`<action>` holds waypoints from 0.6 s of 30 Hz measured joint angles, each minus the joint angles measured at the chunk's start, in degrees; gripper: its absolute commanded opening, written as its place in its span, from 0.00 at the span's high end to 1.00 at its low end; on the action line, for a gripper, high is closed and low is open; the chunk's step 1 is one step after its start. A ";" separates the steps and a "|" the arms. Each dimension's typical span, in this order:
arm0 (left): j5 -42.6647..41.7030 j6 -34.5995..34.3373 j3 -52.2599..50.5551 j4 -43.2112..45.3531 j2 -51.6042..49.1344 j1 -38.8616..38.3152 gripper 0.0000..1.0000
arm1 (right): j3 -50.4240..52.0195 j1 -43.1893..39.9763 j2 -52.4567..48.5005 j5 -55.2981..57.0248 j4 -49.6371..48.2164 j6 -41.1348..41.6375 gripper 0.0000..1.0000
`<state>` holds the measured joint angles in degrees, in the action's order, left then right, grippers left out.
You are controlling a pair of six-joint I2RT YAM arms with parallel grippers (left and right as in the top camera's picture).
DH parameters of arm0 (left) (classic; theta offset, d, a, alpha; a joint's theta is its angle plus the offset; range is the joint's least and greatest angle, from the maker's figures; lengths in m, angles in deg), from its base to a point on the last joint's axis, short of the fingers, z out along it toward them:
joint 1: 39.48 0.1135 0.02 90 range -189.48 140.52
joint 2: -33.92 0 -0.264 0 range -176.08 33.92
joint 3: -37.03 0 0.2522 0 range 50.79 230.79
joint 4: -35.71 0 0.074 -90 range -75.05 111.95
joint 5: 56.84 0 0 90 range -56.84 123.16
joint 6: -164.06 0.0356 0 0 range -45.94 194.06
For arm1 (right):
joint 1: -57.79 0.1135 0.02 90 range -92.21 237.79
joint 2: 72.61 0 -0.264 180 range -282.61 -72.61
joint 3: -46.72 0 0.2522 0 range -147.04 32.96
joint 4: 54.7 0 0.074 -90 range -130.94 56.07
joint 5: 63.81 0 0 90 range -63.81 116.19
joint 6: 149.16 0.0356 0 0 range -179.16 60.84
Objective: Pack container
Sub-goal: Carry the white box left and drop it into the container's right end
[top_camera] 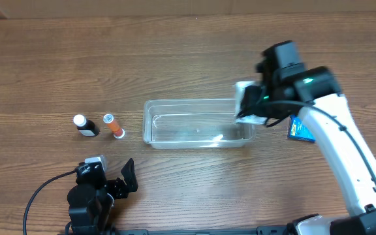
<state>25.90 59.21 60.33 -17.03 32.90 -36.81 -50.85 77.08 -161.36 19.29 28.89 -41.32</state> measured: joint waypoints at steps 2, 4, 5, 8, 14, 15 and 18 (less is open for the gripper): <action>0.00 0.00 0.02 0.02 0.00 0.00 0.00 | 2.93 4.79 -0.24 -0.37 -3.74 2.78 0.39; 0.00 0.00 0.02 0.00 0.00 0.00 0.00 | 6.43 6.97 -0.44 0.48 -8.37 4.66 0.39; 0.00 0.00 0.02 0.02 0.00 0.00 0.00 | 7.78 7.39 -0.74 0.87 -9.38 5.14 0.39; 0.00 0.00 0.02 0.02 0.00 0.00 0.00 | 10.58 7.32 -1.31 2.38 -11.54 6.45 0.40; 0.00 0.00 0.02 0.02 0.00 0.00 0.00 | 11.30 7.32 -1.60 6.78 -13.25 7.21 0.40; 0.00 0.00 0.02 0.00 0.00 0.00 0.00 | 11.30 7.32 -2.12 7.34 -13.90 7.23 0.40; 0.00 0.00 0.00 0.00 0.00 0.00 0.00 | 11.28 7.32 -4.26 8.15 -15.08 7.23 0.39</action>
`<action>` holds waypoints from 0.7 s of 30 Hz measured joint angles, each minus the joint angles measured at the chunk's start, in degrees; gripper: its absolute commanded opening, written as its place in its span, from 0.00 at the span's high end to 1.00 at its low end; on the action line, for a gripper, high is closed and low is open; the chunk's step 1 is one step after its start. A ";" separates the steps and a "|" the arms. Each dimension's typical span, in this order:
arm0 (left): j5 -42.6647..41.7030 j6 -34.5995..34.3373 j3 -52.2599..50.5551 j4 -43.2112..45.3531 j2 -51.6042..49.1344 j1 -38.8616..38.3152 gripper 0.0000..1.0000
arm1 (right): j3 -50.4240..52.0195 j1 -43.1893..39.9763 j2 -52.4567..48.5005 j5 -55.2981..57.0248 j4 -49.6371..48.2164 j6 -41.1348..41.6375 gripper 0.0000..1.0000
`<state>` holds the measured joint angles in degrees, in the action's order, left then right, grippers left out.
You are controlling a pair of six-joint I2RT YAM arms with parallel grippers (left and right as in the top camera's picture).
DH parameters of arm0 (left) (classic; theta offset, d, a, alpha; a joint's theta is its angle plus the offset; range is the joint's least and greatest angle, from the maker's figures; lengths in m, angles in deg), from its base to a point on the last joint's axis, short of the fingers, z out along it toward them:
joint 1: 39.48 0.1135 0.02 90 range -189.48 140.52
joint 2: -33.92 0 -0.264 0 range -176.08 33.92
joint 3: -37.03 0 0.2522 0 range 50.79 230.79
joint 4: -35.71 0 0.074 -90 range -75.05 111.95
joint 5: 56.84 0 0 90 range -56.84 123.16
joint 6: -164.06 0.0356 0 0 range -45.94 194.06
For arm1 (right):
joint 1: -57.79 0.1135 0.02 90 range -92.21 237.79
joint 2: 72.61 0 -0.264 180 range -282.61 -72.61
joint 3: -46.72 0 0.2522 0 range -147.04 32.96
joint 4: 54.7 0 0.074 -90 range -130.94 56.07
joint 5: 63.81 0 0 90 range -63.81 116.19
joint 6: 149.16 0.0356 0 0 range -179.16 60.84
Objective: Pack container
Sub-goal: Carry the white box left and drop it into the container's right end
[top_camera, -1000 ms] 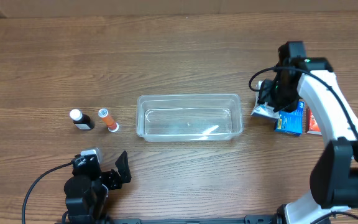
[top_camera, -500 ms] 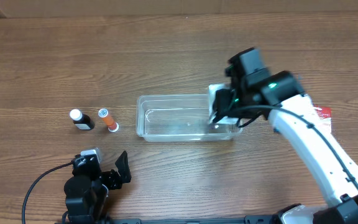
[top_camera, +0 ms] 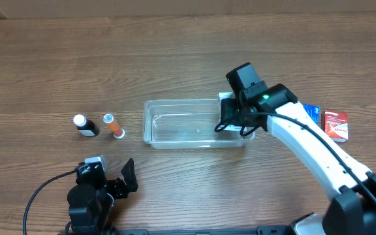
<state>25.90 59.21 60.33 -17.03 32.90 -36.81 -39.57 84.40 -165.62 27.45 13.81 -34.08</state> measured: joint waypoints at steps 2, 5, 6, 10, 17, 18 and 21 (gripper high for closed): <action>0.00 0.00 0.02 0.02 0.00 0.00 0.00 | 0.02 0.00 -3.34 0.35 -0.37 -0.02 0.29; 0.00 0.00 0.00 0.00 0.00 0.00 0.00 | 0.02 0.00 -5.49 1.11 -0.68 0.13 0.23; 0.00 0.00 0.02 0.02 0.00 0.00 0.00 | 0.02 0.00 -5.64 1.36 -0.96 0.17 0.22; 0.00 0.00 0.02 0.00 0.00 0.00 0.00 | -0.33 0.00 -5.64 1.77 0.50 0.11 0.22; 0.00 0.00 0.02 0.02 0.00 0.00 0.00 | -5.31 -0.39 -0.44 4.68 6.03 0.07 0.09; 0.00 0.00 0.02 0.02 0.00 0.00 0.00 | -6.01 -1.16 2.19 5.29 6.21 -0.07 0.06; 0.00 0.00 0.00 0.02 0.00 0.00 0.00 | -7.10 -6.54 9.51 7.17 6.80 0.07 0.05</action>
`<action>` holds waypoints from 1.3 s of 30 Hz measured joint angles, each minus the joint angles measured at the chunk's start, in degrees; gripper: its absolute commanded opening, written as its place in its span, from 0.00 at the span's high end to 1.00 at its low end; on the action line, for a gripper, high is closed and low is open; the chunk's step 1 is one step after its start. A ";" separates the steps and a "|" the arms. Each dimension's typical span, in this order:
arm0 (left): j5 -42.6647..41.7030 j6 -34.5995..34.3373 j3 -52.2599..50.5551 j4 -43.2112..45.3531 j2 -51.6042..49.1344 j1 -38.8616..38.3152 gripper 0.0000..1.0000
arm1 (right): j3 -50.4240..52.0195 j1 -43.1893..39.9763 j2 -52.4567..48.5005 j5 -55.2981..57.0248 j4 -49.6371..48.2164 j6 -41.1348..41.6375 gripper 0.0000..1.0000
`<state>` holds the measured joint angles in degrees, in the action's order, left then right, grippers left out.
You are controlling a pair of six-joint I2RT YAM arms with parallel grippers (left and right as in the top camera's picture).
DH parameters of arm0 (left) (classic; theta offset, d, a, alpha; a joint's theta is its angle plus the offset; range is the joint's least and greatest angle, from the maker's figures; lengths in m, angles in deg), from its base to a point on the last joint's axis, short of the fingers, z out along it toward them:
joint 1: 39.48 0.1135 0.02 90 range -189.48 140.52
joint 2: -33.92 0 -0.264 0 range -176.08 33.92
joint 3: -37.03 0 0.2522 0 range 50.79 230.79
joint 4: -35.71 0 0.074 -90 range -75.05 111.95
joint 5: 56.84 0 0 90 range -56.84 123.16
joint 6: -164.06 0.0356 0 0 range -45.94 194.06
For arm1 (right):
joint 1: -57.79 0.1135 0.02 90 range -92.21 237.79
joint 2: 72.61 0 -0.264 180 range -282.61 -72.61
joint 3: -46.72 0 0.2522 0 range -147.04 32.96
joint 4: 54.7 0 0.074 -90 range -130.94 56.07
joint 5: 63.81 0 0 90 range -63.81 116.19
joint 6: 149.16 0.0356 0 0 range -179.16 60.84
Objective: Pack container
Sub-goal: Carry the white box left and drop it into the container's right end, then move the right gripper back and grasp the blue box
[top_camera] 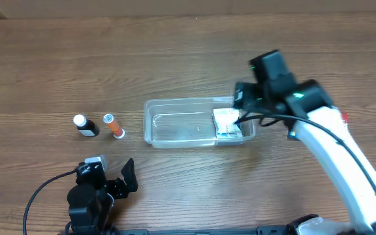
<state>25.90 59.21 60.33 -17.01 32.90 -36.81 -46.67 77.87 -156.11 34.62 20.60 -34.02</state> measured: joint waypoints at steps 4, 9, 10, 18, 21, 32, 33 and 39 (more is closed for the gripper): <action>0.00 0.00 0.02 0.00 0.00 0.00 0.00 | -0.63 -11.32 1.33 1.01 0.02 -0.02 0.00; 0.00 0.00 0.02 0.00 0.00 0.00 0.00 | -0.63 -21.70 -6.45 -0.96 0.17 -3.67 0.00; 0.00 0.00 0.02 0.00 0.00 0.00 0.00 | -0.63 -23.50 -9.07 -1.42 0.20 -4.72 0.00; 0.00 0.00 0.02 -0.02 0.00 0.00 0.00 | -0.61 -28.35 -22.86 -2.56 1.66 -13.84 0.00; 0.00 0.00 0.02 -0.02 0.00 0.00 0.00 | -0.61 -29.20 -25.62 -2.36 1.70 -16.24 0.00; 0.00 0.00 0.02 0.00 0.00 0.00 0.00 | -0.50 -31.67 -34.01 -5.38 1.09 -17.73 0.19; 0.00 0.00 0.02 0.00 0.00 0.00 0.00 | -0.50 -31.65 -34.03 -5.53 1.29 -17.66 0.21; 0.00 0.00 0.02 0.00 0.00 0.00 0.00 | -0.52 -31.56 -32.13 -6.56 5.31 -15.72 0.32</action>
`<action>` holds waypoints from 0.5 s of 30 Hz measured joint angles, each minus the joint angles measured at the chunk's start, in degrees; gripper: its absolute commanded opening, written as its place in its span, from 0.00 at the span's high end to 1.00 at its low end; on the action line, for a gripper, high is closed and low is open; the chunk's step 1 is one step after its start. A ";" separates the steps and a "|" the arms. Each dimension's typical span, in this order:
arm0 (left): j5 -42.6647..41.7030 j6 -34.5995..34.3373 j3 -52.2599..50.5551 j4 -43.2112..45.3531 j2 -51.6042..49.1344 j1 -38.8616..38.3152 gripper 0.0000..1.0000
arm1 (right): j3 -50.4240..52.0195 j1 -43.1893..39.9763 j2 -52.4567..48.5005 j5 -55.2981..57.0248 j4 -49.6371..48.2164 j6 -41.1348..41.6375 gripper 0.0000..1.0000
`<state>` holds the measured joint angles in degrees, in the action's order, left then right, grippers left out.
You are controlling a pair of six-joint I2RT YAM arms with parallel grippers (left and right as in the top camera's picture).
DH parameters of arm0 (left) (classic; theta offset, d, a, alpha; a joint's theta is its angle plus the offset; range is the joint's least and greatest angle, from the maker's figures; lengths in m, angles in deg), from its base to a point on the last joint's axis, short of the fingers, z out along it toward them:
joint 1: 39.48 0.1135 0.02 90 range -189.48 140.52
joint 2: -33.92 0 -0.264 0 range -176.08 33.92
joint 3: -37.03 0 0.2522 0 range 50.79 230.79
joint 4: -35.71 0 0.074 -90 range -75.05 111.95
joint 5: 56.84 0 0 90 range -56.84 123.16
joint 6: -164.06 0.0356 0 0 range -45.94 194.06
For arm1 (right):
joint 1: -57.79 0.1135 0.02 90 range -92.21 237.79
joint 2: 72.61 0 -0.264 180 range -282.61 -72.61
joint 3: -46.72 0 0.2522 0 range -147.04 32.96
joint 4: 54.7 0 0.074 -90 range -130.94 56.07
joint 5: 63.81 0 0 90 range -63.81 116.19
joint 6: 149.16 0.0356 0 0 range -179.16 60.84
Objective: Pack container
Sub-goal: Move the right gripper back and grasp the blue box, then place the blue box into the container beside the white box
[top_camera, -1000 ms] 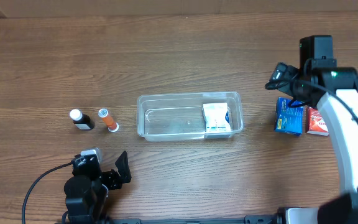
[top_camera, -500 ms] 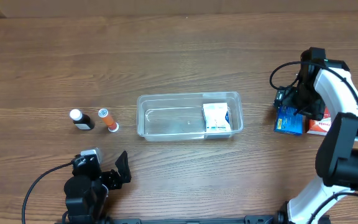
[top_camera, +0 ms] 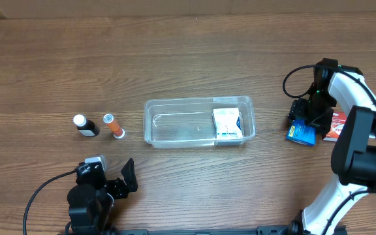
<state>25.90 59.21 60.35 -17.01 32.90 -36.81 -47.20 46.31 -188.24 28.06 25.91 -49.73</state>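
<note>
A clear plastic container [top_camera: 178, 124] lies mid-table. A white packet [top_camera: 227, 123] rests flat in its right end. To the right of it, my right gripper [top_camera: 303, 117] points down over a blue packet [top_camera: 300, 134], partly covering it; its jaws are hidden under the wrist. A red packet [top_camera: 338, 125] lies just right of the blue one. Left of the container stand a black bottle with a white cap [top_camera: 83, 124] and an orange vial [top_camera: 114, 125]. My left gripper [top_camera: 124, 177] sits open at the near left edge, holding nothing.
The wooden table [top_camera: 188, 59] is bare at the back. The right arm's white links run from the near right corner up to the packets. The left arm's cable loops along the near left edge.
My right gripper has left the container's right end and now sits over the blue packet at the right. The white packet stays in the container. The left arm is unchanged.
First my right gripper carried the white packet at the container's right end. Then it was lower, inside that end. Then the packet lay in the container with the gripper above its rim. Now the gripper is over the blue packet.
</note>
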 measured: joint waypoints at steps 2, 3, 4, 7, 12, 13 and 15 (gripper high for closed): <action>0.00 0.00 0.00 -0.02 0.00 0.00 0.00 | -0.72 0.52 4.24 -0.31 2.21 0.42 0.33; 0.00 0.00 0.00 -0.02 0.00 0.00 0.00 | -1.46 0.98 6.56 -0.57 3.23 0.66 0.33; 0.00 0.00 -0.02 0.00 0.00 0.00 0.00 | -2.32 1.64 9.07 -0.96 4.50 0.72 0.34; 0.00 0.00 0.00 0.00 0.00 0.00 0.00 | -4.81 5.49 18.62 -3.04 7.26 1.01 0.36; 0.00 0.00 0.00 -0.02 0.00 0.00 0.00 | -6.12 21.35 31.95 -7.72 6.88 4.31 0.35; 0.00 0.00 0.00 0.00 0.00 0.00 0.00 | -6.12 25.00 32.11 -7.98 5.77 5.51 0.36; 0.00 0.00 0.00 0.00 0.00 0.00 0.00 | -5.79 34.25 30.47 -7.89 1.92 9.09 0.36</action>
<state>25.90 59.21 60.35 -17.01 32.90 -36.81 -52.99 80.56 -157.77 20.17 27.84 -40.64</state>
